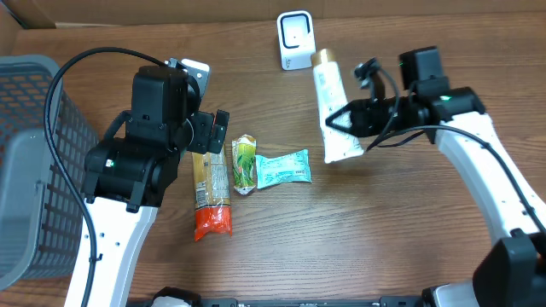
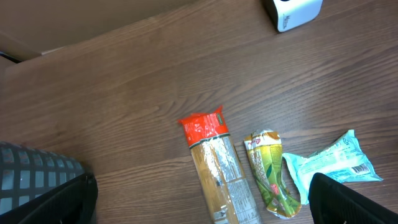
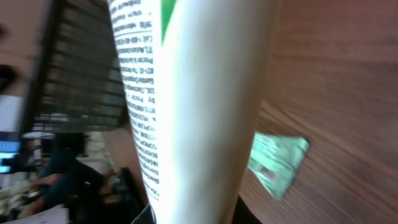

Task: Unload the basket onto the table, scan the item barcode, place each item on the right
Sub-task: 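Lift the white tube and hold it in front of the scanner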

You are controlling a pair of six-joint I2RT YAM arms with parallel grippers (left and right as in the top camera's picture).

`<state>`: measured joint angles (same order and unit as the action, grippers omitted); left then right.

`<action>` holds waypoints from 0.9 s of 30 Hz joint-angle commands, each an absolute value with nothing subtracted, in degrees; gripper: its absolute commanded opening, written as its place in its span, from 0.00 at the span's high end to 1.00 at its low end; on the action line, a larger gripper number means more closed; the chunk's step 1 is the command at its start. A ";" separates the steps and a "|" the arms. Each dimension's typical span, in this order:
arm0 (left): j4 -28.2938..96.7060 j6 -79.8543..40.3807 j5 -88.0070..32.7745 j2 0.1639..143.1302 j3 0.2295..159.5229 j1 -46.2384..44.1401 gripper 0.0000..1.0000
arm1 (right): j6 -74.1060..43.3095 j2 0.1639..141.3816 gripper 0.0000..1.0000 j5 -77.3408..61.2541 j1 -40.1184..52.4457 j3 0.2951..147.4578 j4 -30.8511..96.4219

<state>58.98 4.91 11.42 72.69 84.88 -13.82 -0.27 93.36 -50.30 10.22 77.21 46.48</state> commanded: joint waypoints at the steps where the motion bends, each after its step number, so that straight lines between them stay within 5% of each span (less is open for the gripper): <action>1: 58.92 5.80 12.01 73.01 85.34 -13.52 0.00 | -2.55 90.32 0.96 -63.88 7.11 79.64 43.46; 13: 58.92 5.80 12.01 73.01 85.34 -13.52 0.00 | -13.52 91.94 0.97 -52.38 7.07 86.06 37.76; 20: 58.92 5.80 12.01 73.01 85.34 -13.52 0.00 | -6.70 106.61 0.97 -19.64 15.00 110.28 50.59; 27: 58.92 5.80 12.01 73.03 85.34 -13.52 0.01 | 6.09 117.38 0.96 19.05 24.67 113.82 40.16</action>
